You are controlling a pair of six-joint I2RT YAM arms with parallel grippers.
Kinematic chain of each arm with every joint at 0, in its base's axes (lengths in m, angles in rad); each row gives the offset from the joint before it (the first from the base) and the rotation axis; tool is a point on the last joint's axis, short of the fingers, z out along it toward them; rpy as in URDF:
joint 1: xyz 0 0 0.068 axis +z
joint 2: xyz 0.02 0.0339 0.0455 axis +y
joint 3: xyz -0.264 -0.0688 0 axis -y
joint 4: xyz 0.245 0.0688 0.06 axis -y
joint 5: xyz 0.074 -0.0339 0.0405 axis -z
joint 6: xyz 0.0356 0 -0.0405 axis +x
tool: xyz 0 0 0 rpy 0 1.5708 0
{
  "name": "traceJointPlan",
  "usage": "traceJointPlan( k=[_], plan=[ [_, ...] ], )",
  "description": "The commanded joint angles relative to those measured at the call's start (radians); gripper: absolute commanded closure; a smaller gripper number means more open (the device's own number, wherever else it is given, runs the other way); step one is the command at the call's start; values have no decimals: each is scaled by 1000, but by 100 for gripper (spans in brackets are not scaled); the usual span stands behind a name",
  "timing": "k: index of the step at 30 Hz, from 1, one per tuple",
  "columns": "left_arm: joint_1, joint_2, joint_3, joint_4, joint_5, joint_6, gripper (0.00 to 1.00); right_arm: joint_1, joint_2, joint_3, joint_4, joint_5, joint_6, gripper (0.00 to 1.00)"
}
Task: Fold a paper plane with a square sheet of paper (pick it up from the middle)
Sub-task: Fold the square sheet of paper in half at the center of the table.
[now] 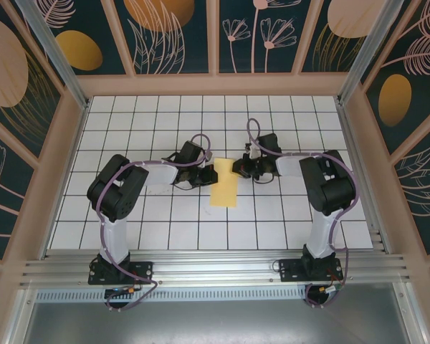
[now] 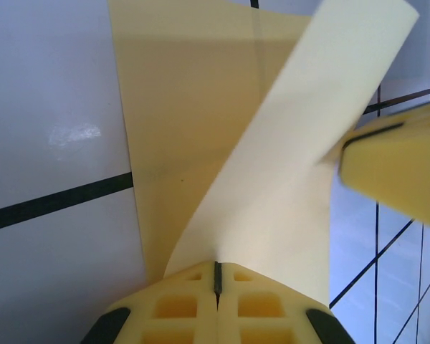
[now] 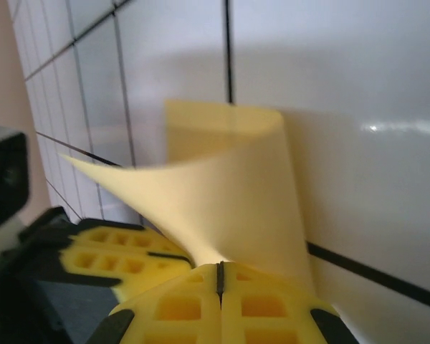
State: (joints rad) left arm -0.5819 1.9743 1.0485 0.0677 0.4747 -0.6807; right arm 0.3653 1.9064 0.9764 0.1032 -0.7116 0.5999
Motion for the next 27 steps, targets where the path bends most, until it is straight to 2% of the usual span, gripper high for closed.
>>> traceJointPlan(
  k=[1,9,18,27],
  plan=[
    [-3,72,-22,-106,-65,30,100,-9,29,37,-24,6,-24,99],
    [-5,70,-26,-104,-69,30,100,-19,96,18,-33,49,-33,99],
    [-5,69,-28,-108,-69,35,100,-25,36,108,-88,37,-46,99],
    [-4,67,-33,-109,-71,36,100,-44,138,121,-76,35,-44,99]
  ],
)
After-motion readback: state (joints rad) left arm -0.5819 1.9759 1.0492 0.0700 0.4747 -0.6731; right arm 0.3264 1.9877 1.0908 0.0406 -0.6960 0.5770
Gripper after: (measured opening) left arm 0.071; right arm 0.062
